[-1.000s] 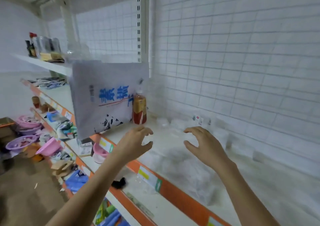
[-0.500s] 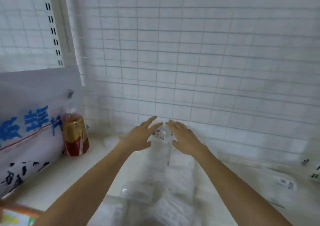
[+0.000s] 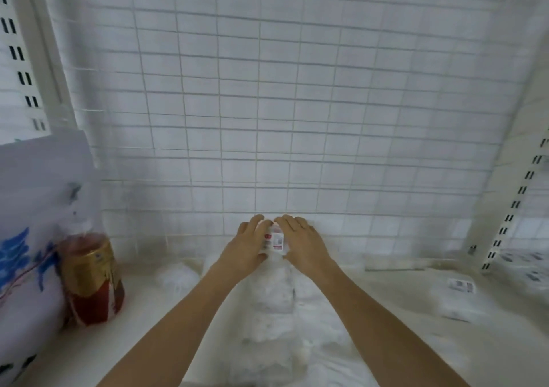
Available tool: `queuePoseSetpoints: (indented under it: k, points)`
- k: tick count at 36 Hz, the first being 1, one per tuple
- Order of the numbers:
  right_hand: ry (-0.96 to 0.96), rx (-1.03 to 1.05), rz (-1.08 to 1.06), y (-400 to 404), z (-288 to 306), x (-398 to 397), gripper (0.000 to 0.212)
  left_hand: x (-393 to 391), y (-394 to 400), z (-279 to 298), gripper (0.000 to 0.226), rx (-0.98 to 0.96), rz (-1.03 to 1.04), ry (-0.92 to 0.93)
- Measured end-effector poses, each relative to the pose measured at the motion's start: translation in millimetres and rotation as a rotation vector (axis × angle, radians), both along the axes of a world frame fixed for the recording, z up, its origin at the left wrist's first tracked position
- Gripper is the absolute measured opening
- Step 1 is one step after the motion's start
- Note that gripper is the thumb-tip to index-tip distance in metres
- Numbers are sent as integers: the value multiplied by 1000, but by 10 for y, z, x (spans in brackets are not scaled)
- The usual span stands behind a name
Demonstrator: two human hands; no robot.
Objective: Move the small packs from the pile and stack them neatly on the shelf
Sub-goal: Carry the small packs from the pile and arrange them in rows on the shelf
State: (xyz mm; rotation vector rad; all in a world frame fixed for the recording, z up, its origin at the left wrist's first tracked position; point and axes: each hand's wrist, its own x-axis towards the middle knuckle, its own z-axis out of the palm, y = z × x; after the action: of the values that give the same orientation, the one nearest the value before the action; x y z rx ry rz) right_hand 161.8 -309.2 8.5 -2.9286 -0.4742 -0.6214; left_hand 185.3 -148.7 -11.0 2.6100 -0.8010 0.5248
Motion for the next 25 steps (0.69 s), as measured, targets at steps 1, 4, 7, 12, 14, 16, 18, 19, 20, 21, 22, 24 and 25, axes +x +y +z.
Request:
queuePoseSetpoints:
  k: [1, 4, 7, 12, 14, 16, 18, 19, 20, 21, 22, 24, 25]
  points:
    - [-23, -19, -17, 19, -14, -2, 70, -9, 2, 8, 66, -5, 6, 2]
    - [-116, -64, -56, 52, -45, 12, 70, -26, 38, 31, 64, -23, 19, 0]
    - [-148, -105, -101, 76, -19, -27, 72, -24, 92, 45, 65, 31, -17, -36]
    - [-95, -72, -116, 59, 26, -151, 72, -64, 210, 78, 70, -14, -78, -110]
    - [-94, 21, -145, 24, 52, -218, 73, -104, 279, 126, 69, -8, -45, -92]
    - [-78, 114, -180, -9, 100, -329, 74, -148, 349, 173, 72, 21, 5, -34]
    - [-76, 195, -223, -58, 128, -451, 74, -214, 407, 211, 78, -3, 30, 38]
    - [-78, 239, -241, -87, 140, -522, 73, -262, 428, 227, 74, -46, 31, 86]
    - [-85, 287, -251, -122, 143, -598, 72, -313, 442, 236, 66, -99, 25, 130]
    - [-97, 338, -258, -162, 139, -679, 71, -365, 451, 242, 56, -154, 10, 168]
    - [-107, 391, -264, -206, 132, -769, 70, -428, 454, 249, 48, -207, -10, 202]
    - [-120, 472, -283, -292, 117, -979, 70, -561, 456, 257, 39, -287, -75, 256]
    - [-130, 492, -294, -336, 104, -1095, 70, -634, 450, 256, 37, -307, -115, 281]
